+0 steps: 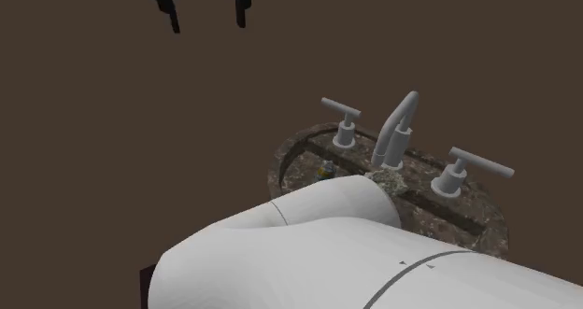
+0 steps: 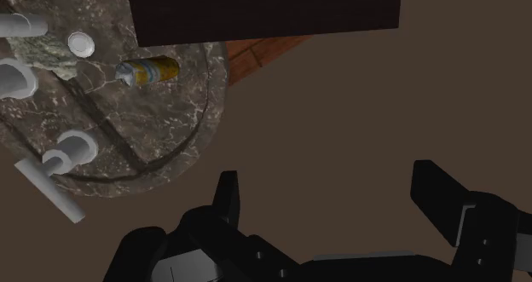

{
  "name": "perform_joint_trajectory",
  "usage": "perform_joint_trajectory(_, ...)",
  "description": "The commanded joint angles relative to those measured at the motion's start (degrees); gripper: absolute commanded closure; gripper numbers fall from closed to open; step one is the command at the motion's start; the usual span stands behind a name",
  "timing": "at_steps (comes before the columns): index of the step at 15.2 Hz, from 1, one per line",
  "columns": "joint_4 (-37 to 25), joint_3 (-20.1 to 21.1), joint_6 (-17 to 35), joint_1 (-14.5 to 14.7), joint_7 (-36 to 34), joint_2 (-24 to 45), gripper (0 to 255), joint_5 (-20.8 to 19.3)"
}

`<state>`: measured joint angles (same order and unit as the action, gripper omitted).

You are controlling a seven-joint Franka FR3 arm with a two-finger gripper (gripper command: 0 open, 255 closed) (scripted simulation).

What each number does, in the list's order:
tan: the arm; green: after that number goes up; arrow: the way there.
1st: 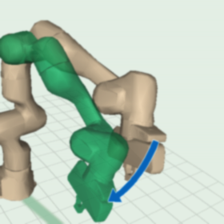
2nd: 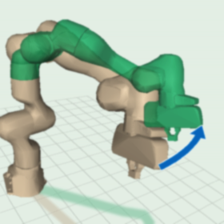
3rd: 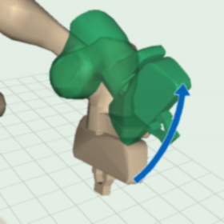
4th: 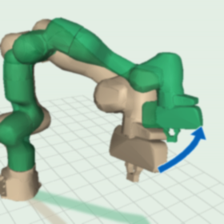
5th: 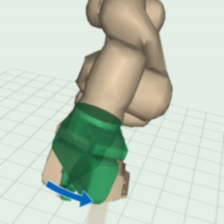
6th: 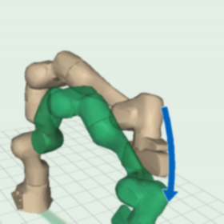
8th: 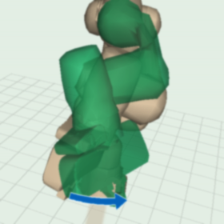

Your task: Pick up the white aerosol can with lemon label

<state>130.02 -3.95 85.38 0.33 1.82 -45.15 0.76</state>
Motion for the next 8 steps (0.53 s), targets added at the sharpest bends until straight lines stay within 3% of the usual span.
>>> perform_joint_trajectory(1,0.0,0.0,0.0,0.0,0.0,0.0,0,0.0)
perform_joint_trajectory(8,7.5,-8.2,6.1,-1.5,9.0,2.6,0,-3.3)
